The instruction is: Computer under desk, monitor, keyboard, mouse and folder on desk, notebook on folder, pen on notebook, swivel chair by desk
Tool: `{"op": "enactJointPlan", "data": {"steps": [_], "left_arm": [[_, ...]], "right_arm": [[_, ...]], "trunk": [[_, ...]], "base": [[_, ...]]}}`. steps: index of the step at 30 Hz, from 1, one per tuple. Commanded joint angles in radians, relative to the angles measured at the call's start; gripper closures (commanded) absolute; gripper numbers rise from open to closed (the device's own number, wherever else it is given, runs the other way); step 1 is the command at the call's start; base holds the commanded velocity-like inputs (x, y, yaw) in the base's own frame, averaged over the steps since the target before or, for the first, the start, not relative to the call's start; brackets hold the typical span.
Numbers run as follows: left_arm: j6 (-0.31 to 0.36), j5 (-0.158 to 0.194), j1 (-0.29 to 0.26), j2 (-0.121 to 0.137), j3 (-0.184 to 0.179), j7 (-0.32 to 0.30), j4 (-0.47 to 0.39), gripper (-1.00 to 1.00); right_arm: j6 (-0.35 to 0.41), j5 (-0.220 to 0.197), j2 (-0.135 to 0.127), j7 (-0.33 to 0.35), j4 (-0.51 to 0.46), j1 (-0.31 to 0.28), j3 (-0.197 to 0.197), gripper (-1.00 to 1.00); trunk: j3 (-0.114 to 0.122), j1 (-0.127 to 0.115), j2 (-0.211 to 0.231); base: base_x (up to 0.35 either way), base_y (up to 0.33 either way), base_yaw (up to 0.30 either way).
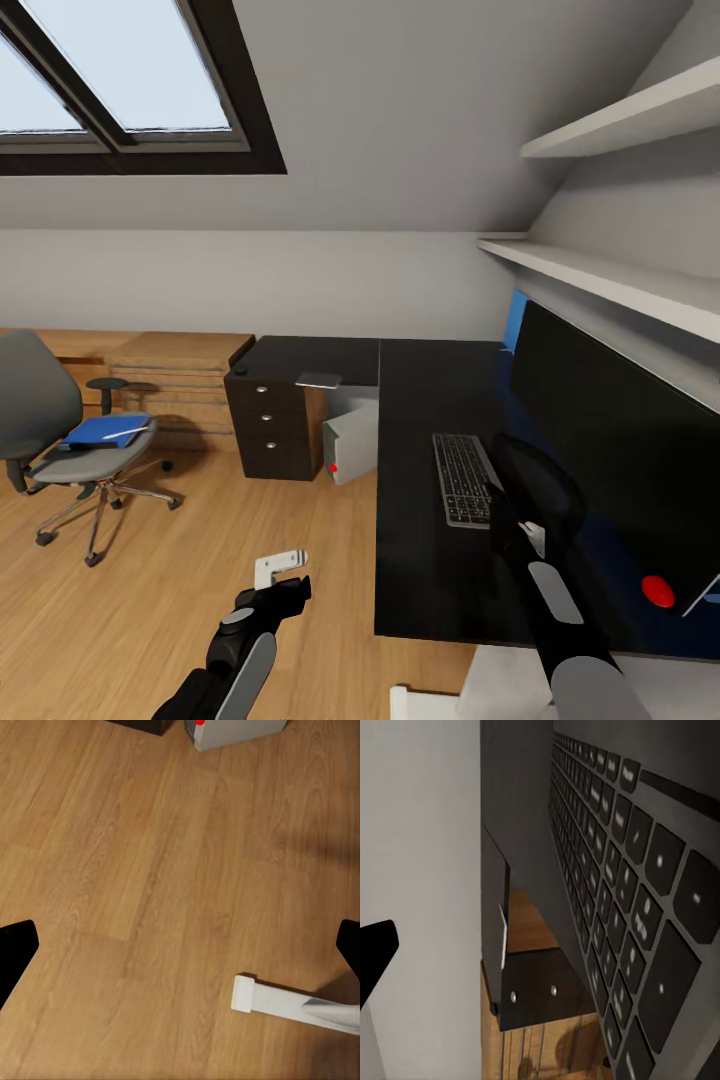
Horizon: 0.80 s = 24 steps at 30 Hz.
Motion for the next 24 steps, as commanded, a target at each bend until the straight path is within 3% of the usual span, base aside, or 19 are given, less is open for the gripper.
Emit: {"op": "enactJointPlan", "data": {"steps": [1, 17, 24], "left_arm": [[0.001, 0.01, -0.001, 0.0, -0.002, 0.01, -0.001, -1.0], [0.002, 0.01, -0.001, 0.008, 0.0, 0.01, -0.012, -1.0], [0.002, 0.01, 0.0, 0.01, 0.043, 0.01, -0.012, -1.0]], "right_arm": [[0.008, -0.007, 0.002, 0.002, 0.0, -0.001, -0.006, -1.0], [0.006, -0.006, 0.001, -0.016, 0.0, -0.001, -0.006, -1.0], [0.006, -0.006, 0.002, -0.033, 0.001, -0.001, -0.005, -1.0]], "trunk": [[-0.001, 0.0, -0.001], [-0.001, 0.0, -0.001], [-0.001, 0.0, -0.001]], "base": [[-0.103, -0.001, 0.0], [-0.308, 0.0, 0.0], [-0.334, 0.0, 0.0]]}}
